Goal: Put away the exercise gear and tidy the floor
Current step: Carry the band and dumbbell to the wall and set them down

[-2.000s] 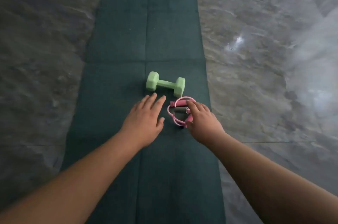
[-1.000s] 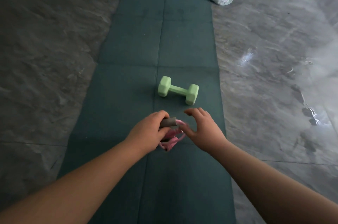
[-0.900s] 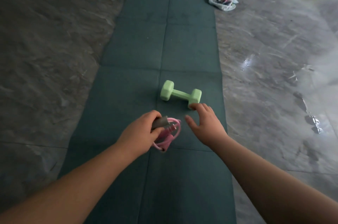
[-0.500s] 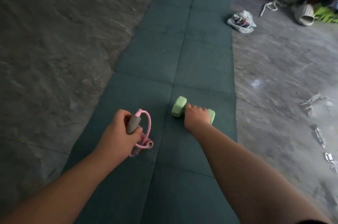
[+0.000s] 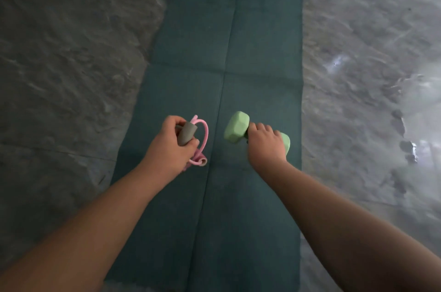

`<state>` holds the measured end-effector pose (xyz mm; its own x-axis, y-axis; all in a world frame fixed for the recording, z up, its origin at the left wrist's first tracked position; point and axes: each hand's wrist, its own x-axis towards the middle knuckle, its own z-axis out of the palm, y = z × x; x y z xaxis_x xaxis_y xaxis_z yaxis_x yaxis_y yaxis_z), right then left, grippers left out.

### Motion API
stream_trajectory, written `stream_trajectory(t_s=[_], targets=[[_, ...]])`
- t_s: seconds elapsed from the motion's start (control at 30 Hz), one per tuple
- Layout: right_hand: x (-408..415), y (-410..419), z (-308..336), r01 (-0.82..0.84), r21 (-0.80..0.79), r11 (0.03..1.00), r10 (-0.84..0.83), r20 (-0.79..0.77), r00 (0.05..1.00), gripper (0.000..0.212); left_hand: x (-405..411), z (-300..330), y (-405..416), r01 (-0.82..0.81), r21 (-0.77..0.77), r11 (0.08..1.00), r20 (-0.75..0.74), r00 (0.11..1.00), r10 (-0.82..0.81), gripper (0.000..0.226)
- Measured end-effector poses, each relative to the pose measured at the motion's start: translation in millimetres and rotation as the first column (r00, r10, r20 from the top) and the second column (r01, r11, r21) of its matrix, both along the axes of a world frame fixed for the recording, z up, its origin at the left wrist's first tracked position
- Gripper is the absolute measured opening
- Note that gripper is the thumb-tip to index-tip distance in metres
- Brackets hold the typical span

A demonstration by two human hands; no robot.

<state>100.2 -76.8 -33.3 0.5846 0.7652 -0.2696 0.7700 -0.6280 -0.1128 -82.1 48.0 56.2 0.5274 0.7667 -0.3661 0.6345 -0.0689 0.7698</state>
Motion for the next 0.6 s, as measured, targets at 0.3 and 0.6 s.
stream_trajectory(t_s=[0.3,0.6], targets=[[-80,-118,289,-0.014,0.061,0.998,0.021,-0.108,0.994,0.032,-44,247,-72,0.289,0.062,0.955,-0.116,0.953,-0.281,0.028],[-119,-238,625,0.047,0.065,0.997,-0.043,-0.070,0.997,0.041,-66,571,-141,0.464,0.137,0.875,-0.103,0.885,-0.453,0.035]])
